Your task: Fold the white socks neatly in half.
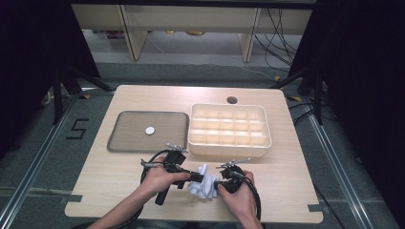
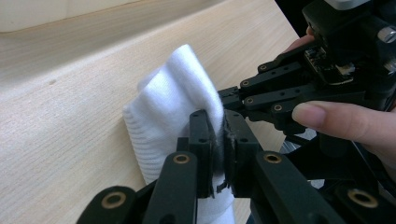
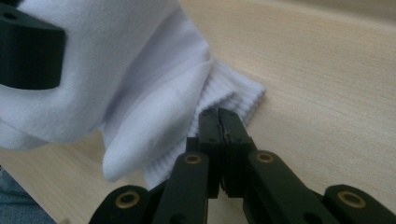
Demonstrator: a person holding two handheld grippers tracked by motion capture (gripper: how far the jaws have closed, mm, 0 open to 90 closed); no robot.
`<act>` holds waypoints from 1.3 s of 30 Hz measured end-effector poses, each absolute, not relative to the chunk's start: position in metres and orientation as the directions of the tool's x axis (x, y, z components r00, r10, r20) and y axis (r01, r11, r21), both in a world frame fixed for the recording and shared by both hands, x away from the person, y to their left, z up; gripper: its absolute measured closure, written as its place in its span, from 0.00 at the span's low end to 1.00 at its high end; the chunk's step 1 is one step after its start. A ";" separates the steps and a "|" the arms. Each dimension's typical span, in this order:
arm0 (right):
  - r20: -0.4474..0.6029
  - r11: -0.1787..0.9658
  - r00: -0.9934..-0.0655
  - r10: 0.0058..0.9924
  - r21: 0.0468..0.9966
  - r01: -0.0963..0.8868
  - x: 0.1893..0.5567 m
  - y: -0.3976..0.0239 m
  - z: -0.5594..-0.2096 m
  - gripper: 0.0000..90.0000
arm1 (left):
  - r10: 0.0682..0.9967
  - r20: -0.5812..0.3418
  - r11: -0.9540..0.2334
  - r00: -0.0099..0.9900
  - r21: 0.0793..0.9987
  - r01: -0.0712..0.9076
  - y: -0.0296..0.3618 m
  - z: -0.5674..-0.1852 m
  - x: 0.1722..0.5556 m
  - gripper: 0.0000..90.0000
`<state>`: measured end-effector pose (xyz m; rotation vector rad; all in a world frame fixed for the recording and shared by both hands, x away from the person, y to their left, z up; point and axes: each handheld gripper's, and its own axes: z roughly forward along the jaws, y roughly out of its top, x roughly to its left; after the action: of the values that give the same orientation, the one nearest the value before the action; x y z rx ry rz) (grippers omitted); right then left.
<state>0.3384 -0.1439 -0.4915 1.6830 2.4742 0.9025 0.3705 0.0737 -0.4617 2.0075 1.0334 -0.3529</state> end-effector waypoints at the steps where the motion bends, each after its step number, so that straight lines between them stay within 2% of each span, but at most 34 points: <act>1: 0.275 0.274 -0.437 0.856 0.476 0.836 0.339 -0.145 -0.493 0.99 | 0.528 -0.576 -0.312 0.623 0.551 0.774 0.073 -0.462 0.371 0.92; 20: 0.295 0.252 -0.420 0.858 0.471 0.845 0.337 -0.140 -0.492 0.99 | 0.538 -0.574 -0.324 0.618 0.536 0.780 0.067 -0.460 0.370 0.91; 30: 0.298 0.256 -0.425 0.855 0.470 0.844 0.336 -0.136 -0.493 0.99 | 0.528 -0.590 -0.306 0.611 0.539 0.785 0.063 -0.463 0.370 0.91; 31: 0.279 0.285 -0.455 0.846 0.484 0.827 0.337 -0.136 -0.495 0.99 | 0.526 -0.588 -0.321 0.614 0.531 0.784 0.064 -0.463 0.370 0.91; 39: 0.285 0.271 -0.441 0.851 0.481 0.834 0.336 -0.134 -0.495 0.99 | 0.545 -0.575 -0.322 0.611 0.529 0.785 0.063 -0.463 0.370 0.91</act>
<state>0.3359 -0.1345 -0.4946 1.6451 2.4804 0.9085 0.3704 0.0630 -0.4634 2.0161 1.0485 -0.3723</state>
